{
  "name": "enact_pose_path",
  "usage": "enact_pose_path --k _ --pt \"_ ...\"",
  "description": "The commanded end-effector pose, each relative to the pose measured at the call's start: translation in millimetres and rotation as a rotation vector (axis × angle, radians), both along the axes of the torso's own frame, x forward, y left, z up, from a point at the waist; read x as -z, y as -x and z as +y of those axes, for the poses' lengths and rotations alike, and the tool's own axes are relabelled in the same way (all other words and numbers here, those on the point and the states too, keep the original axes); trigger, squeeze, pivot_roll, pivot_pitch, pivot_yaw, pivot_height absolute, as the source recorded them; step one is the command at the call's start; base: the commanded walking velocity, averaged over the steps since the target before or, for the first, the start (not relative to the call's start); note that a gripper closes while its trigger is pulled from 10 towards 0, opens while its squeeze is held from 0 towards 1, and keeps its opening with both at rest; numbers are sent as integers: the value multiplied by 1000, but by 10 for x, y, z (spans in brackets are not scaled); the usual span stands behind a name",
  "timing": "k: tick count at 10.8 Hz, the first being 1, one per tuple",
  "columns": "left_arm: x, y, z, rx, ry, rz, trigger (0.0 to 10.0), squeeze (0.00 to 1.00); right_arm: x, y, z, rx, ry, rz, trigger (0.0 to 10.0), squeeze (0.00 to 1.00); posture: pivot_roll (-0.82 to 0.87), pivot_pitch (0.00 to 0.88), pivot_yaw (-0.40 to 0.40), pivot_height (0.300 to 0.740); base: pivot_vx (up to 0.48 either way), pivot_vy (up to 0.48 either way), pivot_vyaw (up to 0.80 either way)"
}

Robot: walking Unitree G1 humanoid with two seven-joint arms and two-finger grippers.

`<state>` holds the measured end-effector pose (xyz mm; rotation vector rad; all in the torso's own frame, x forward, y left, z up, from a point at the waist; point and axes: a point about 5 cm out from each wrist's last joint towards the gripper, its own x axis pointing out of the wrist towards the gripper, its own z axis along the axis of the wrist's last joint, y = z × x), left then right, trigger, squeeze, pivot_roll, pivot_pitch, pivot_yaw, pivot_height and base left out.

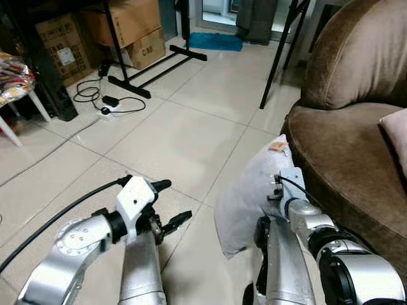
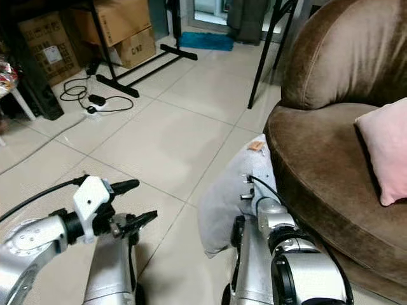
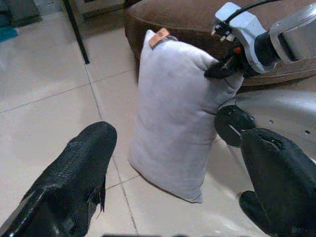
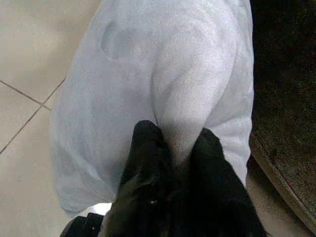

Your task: Move the pillow to the sofa from floor

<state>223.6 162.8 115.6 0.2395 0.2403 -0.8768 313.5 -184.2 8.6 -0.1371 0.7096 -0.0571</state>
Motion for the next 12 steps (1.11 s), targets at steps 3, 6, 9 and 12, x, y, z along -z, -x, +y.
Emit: enact_pose_path --k 3,6,9,12 --pt "37 -49 -79 39 15 1 10000 0 -12 -28 122 -56 -18 17 0 0 90 0 -23 421 0 0 0" --pt "57 -52 -122 68 24 13 10000 0 3 -19 255 -138 -88 10 0 0 91 0 -18 421 0 0 0" --pt "82 -25 -19 16 11 12 10000 0 -119 -99 443 -206 -273 -90 0 0 86 0 3 421 0 0 0" --pt "-36 -161 142 -269 33 -144 10000 0 -872 -200 558 -220 -343 -555 0 0 36 0 40 421 0 0 0"
